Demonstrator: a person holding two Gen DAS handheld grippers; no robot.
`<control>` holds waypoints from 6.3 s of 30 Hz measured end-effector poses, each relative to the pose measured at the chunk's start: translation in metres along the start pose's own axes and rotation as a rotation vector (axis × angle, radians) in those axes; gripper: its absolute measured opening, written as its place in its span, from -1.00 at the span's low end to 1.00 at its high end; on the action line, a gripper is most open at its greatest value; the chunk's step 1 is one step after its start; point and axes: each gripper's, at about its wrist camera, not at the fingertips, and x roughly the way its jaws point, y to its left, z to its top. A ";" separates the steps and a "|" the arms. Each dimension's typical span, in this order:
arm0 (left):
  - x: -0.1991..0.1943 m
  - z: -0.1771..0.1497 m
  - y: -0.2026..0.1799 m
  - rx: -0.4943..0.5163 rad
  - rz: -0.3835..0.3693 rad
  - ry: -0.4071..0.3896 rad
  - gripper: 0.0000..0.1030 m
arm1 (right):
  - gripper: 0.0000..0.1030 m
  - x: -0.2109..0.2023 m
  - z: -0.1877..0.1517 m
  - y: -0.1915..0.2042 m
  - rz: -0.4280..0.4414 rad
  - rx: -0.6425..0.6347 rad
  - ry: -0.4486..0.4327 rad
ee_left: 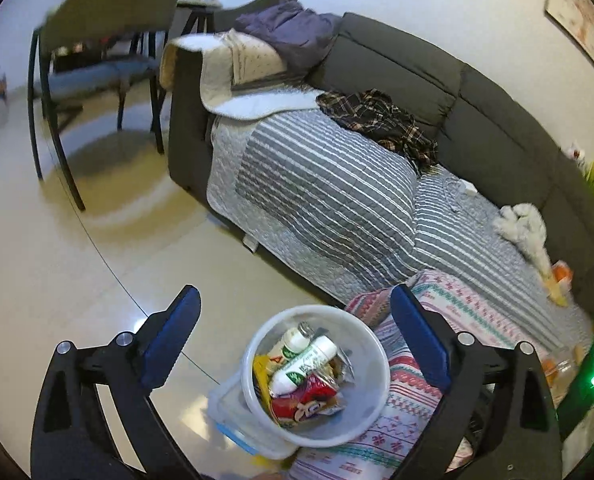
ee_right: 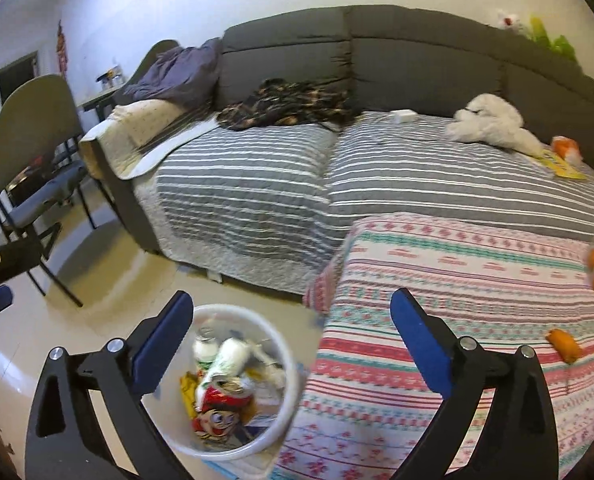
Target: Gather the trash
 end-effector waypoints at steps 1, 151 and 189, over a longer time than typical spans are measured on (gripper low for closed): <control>-0.002 -0.003 -0.006 0.017 0.022 -0.013 0.85 | 0.87 -0.002 0.001 -0.005 -0.010 0.006 0.001; -0.033 -0.143 -0.274 0.401 -0.105 -0.174 0.86 | 0.87 -0.155 -0.057 -0.292 -0.426 0.307 -0.167; -0.047 -0.159 -0.303 0.433 -0.209 -0.131 0.86 | 0.87 -0.180 -0.062 -0.307 -0.433 0.301 -0.258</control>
